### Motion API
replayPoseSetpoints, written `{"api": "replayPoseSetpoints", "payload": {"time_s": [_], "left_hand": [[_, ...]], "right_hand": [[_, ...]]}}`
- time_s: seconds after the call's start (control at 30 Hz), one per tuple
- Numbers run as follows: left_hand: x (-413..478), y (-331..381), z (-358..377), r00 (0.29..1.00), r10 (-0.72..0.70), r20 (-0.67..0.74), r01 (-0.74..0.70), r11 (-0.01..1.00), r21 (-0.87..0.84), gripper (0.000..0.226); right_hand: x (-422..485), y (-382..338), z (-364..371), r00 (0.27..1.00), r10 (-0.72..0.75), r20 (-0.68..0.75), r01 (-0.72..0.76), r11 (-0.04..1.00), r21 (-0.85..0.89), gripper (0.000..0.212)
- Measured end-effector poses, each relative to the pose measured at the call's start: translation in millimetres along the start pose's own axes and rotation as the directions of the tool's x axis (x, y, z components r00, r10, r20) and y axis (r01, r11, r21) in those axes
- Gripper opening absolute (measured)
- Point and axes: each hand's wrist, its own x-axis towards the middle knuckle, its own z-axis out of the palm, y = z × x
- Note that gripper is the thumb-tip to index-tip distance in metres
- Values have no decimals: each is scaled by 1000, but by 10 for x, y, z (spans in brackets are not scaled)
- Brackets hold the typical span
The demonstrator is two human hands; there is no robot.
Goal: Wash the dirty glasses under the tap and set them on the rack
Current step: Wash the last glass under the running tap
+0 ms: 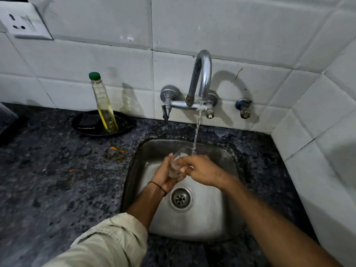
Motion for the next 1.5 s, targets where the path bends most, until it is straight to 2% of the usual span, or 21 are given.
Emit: {"api": "replayPoseSetpoints", "payload": {"time_s": [0.07, 0.17, 0.27, 0.33, 0.37, 0.43, 0.5, 0.57, 0.63, 0.67, 0.73, 0.83, 0.9, 0.97, 1.07, 1.17, 1.23, 1.3, 1.37, 1.43, 1.5], "left_hand": [[36, 111, 44, 978, 197, -63, -189, 975, 113, 29], [25, 295, 163, 848, 527, -56, -472, 800, 371, 5], [-57, 404, 310, 722, 674, 154, -620, 533, 575, 10], [-68, 471, 357, 679, 705, 204, -639, 432, 636, 11], [-52, 522, 354, 676, 706, 209, -640, 422, 642, 11], [-29, 612, 338, 698, 688, 198, -631, 461, 624, 12], [-23, 658, 352, 725, 677, 129, -607, 538, 585, 15], [-4, 672, 407, 740, 672, -29, -562, 642, 521, 18], [44, 665, 435, 733, 644, -219, -509, 733, 451, 19], [65, 656, 436, 720, 635, -281, -493, 753, 437, 18], [54, 602, 455, 688, 655, -312, -466, 728, 502, 15], [-127, 394, 581, 653, 739, -164, -492, 579, 651, 8], [-234, 234, 641, 616, 787, 36, -555, 401, 729, 5], [-292, 109, 616, 568, 787, 241, -574, 168, 802, 4], [-355, 76, 520, 577, 705, 412, -513, -79, 855, 8], [-355, 151, 513, 752, 542, 376, -362, -137, 922, 20], [-300, 214, 538, 908, 381, 176, -201, 28, 979, 30], [-268, 251, 573, 994, 108, -26, -17, 381, 924, 40], [-256, 278, 557, 979, -197, -52, 173, 674, 718, 44], [-262, 274, 476, 910, -409, 70, 307, 776, 551, 50], [-209, 198, 361, 853, -485, 192, 363, 816, 449, 59]], "right_hand": [[-29, -41, 133, 992, 106, -61, -65, 880, 471, 27], [-29, -139, 292, 954, 298, -24, -99, 389, 916, 26], [36, -217, 414, 932, 356, 72, -22, -143, 989, 36], [69, -320, 477, 932, 359, 53, 53, -277, 959, 39], [78, -381, 507, 938, 346, 25, 77, -277, 958, 39], [93, -461, 548, 935, 347, -69, 124, -139, 983, 35], [81, -433, 588, 915, 343, -212, 162, 171, 972, 32], [52, -299, 628, 897, 256, -360, 187, 518, 835, 31], [0, -132, 630, 875, 214, -434, 165, 711, 684, 26], [-42, -79, 608, 872, 221, -437, 148, 732, 665, 22], [-105, -73, 533, 883, 302, -358, 114, 603, 790, 19], [-14, -101, 444, 840, 521, -151, 28, 237, 971, 42], [94, -80, 406, 760, 650, 35, 28, -86, 996, 43], [195, 1, 393, 683, 705, 189, 7, -265, 964, 36], [257, 133, 379, 652, 720, 236, -102, -226, 969, 24], [219, 183, 304, 642, 746, 176, -198, -60, 978, 28], [187, 182, 237, 677, 732, 79, -227, 105, 968, 30], [165, 198, 181, 713, 701, -33, -228, 276, 934, 29], [142, 200, 129, 752, 647, -130, -198, 409, 891, 28], [124, 191, 102, 792, 585, -174, -162, 477, 864, 25], [105, 140, 69, 815, 532, -231, -118, 542, 832, 27]]}}
